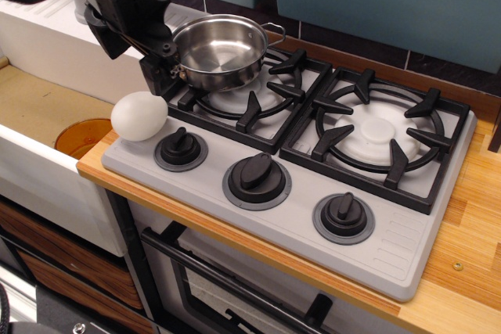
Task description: Put pot or pan on stove and put egg in pot or pan
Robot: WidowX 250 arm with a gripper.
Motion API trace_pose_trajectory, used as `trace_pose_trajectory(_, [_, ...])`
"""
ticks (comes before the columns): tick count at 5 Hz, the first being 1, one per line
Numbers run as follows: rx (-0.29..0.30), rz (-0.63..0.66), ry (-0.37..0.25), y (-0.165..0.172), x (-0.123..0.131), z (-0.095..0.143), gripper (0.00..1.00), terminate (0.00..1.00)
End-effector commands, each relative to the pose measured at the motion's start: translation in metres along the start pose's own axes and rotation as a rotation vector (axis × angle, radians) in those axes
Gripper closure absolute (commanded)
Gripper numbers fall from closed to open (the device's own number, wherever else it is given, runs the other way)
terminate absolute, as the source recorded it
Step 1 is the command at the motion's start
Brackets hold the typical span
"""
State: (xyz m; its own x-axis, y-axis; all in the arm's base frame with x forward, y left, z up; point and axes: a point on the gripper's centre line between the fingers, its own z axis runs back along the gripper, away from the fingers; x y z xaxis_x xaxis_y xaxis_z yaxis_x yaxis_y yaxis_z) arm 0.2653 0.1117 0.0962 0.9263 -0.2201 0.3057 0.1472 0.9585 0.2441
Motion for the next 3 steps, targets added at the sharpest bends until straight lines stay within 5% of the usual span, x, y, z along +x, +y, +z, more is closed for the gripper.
trace_pose_trajectory(1, [0.005, 0.012, -0.080, 0.006, 0.000, -0.021, 0.00, 0.00])
trace_pose_trajectory(3, [0.009, 0.035, -0.087, 0.002, -0.014, -0.032, 0.00, 0.00])
